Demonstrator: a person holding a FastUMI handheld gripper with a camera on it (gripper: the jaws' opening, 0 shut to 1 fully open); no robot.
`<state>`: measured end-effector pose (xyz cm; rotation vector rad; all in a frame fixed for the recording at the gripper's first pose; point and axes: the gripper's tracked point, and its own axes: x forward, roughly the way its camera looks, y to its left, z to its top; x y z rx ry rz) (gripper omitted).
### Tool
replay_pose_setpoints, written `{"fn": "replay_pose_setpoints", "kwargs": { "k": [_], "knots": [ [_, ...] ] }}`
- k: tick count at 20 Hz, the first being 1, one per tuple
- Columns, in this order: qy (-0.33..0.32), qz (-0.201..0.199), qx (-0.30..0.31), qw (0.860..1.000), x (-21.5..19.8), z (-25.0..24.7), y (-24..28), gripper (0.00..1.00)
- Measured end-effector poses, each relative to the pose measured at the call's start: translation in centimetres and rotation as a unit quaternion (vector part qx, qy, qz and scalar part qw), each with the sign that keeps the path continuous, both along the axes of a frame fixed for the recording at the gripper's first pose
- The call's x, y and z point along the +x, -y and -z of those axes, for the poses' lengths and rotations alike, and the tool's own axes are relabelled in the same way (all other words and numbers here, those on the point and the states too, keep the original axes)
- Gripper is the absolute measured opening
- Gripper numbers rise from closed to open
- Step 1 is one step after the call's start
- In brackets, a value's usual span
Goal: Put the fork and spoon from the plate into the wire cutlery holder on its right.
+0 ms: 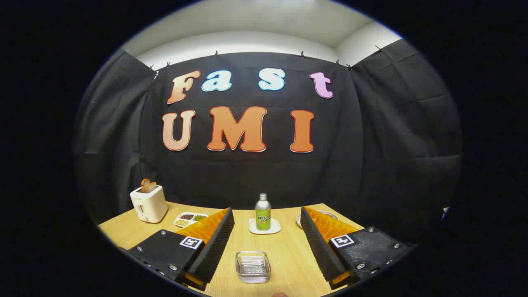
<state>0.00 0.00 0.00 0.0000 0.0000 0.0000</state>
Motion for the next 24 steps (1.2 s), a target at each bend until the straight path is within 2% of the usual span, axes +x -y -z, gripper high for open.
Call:
{"fn": "replay_pose_setpoints", "kwargs": {
  "k": [5, 11, 15, 24],
  "knots": [
    [-0.005, 0.001, -0.006, 1.000, 0.9, 0.1, -0.6, 0.97],
    [-0.002, 0.013, 0.009, 1.000, -0.2, 0.2, -0.5, 0.97],
    [0.016, 0.036, 0.006, 0.999, -0.4, -0.8, 0.2, 0.97],
    [0.007, 0.013, -0.002, 1.000, -0.4, 1.0, -4.3, 0.97]
  ]
}}
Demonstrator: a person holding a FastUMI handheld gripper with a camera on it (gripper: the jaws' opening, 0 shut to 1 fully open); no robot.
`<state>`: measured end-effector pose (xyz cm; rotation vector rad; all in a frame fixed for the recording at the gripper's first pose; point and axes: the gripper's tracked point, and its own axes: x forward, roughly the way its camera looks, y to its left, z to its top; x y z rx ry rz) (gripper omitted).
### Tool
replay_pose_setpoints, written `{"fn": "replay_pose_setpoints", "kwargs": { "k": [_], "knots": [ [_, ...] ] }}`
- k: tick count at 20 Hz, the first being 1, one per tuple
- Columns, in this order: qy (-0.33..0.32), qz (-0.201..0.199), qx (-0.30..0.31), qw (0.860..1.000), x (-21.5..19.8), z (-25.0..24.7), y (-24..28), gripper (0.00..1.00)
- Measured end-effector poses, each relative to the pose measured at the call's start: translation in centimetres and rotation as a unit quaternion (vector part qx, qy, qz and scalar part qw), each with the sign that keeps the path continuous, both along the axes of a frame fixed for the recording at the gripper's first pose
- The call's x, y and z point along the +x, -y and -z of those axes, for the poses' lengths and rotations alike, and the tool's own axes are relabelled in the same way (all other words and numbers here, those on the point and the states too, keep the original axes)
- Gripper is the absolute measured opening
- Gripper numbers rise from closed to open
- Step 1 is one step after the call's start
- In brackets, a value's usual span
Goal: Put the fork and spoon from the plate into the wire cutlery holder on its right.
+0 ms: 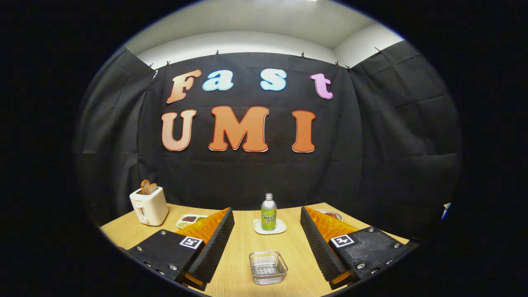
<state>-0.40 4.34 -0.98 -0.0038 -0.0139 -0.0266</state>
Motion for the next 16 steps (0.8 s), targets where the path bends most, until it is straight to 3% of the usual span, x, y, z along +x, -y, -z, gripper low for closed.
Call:
{"fn": "replay_pose_setpoints", "kwargs": {
  "k": [4, 8, 13, 16],
  "knots": [
    [-0.009, -0.019, -0.015, 1.000, -1.0, 2.5, -4.5, 0.97],
    [-0.046, -0.062, -0.031, 0.997, -2.2, 6.9, -10.5, 0.97],
    [-0.125, -0.114, -0.041, 0.985, -2.7, 13.2, -16.7, 0.97],
    [-0.163, -0.120, -0.058, 0.977, -2.6, 16.3, -18.5, 0.97]
  ]
}}
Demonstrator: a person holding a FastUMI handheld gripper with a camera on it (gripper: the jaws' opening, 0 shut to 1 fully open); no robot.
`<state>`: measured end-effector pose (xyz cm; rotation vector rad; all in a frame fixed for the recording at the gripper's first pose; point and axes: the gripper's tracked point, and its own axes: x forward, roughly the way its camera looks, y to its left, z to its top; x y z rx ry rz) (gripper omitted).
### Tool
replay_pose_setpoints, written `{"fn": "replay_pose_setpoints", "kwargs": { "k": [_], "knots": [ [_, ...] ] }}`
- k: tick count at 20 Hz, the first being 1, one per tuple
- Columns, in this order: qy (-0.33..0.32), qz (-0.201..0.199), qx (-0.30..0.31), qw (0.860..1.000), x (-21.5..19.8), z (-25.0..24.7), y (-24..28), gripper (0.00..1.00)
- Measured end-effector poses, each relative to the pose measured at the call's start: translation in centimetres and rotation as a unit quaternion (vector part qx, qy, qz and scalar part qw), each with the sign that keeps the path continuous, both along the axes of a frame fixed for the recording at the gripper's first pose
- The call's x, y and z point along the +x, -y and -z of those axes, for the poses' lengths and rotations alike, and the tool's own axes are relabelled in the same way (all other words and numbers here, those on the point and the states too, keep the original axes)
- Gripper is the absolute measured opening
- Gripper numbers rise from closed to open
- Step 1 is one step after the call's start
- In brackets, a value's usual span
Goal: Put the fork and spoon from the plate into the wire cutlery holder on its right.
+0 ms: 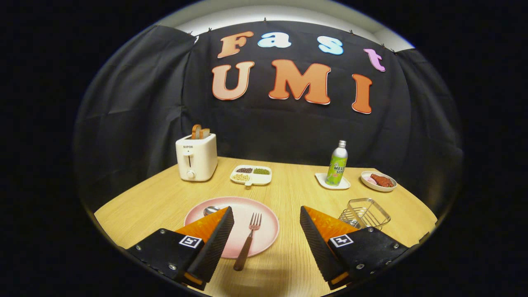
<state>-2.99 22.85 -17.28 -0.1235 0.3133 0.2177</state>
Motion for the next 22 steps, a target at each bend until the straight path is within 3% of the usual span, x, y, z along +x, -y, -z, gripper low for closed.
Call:
{"fn": "replay_pose_setpoints", "kwargs": {
  "k": [4, 11, 16, 22],
  "knots": [
    [-0.054, -0.009, -0.019, 0.998, 0.4, 3.5, -1.9, 0.91],
    [-0.127, 0.014, -0.028, 0.991, 1.0, 7.0, -2.2, 0.57],
    [-0.154, 0.020, -0.041, 0.987, 1.2, 8.6, -2.1, 0.43],
    [-0.161, 0.027, -0.048, 0.985, 1.9, 9.1, -2.0, 0.17]
  ]
}}
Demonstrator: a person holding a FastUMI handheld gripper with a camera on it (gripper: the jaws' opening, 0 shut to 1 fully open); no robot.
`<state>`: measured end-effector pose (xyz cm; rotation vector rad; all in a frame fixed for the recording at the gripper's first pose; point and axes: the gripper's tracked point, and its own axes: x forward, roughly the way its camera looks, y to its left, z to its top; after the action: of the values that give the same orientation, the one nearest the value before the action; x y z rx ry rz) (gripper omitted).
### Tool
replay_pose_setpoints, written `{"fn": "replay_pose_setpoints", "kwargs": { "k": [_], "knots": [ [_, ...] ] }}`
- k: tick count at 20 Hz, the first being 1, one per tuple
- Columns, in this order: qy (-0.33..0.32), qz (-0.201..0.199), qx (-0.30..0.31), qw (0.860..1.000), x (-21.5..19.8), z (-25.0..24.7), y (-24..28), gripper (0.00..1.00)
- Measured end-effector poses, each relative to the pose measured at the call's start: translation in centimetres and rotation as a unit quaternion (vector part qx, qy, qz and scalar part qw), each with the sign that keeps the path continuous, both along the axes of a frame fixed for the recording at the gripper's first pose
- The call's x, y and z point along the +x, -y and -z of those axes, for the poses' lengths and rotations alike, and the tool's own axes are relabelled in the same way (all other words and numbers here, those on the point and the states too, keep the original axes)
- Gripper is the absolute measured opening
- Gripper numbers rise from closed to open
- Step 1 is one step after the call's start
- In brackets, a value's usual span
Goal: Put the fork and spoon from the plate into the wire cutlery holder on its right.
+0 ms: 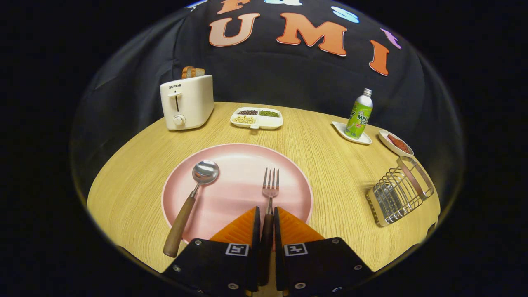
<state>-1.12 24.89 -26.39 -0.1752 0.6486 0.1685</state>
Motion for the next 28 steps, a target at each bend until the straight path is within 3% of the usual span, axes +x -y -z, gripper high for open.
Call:
{"fn": "replay_pose_setpoints", "kwargs": {
  "k": [4, 12, 20, 28],
  "knots": [
    [0.001, -0.006, 0.014, 1.000, 0.1, -0.6, -0.1, 0.06],
    [0.039, -0.040, 0.032, 0.998, 1.6, -7.0, 2.4, 0.05],
    [0.059, -0.037, 0.028, 0.997, 3.1, -14.1, 10.2, 0.05],
    [0.005, -0.021, -0.032, 0.999, 2.0, -14.6, 19.0, 0.05]
  ]
}}
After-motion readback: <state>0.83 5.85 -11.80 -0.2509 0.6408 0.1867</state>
